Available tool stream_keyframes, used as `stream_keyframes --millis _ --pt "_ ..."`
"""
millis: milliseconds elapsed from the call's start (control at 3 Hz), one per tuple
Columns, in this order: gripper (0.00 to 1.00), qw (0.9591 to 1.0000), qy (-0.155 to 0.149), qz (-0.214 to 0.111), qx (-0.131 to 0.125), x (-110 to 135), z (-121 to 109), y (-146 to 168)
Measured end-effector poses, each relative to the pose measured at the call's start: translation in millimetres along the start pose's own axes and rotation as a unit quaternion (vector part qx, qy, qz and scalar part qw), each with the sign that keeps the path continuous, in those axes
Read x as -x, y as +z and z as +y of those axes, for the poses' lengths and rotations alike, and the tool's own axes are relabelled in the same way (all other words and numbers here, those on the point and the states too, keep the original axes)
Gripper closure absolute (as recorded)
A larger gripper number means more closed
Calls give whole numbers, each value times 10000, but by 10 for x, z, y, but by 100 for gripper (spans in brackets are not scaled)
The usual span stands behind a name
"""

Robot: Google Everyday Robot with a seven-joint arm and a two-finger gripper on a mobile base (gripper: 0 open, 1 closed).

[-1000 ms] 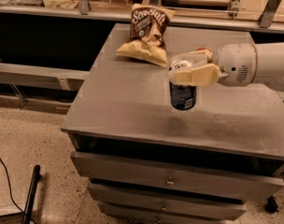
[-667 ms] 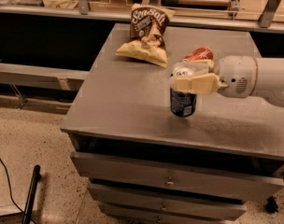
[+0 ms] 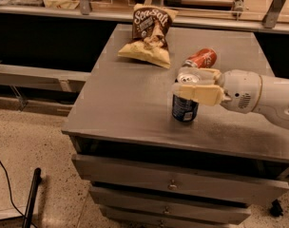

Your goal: Place pepsi can upright

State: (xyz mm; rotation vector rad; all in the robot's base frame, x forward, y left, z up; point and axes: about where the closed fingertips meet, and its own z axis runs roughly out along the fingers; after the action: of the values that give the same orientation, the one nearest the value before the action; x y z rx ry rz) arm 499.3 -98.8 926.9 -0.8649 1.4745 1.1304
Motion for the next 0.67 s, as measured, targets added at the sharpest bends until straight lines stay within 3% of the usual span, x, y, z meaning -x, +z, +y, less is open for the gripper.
stream_keyframes --millis 333,667 --pt "0 9998 -93 -140 -75 1 0 -43" --pt "0 9994 -256 -86 -196 26 -13 -146"
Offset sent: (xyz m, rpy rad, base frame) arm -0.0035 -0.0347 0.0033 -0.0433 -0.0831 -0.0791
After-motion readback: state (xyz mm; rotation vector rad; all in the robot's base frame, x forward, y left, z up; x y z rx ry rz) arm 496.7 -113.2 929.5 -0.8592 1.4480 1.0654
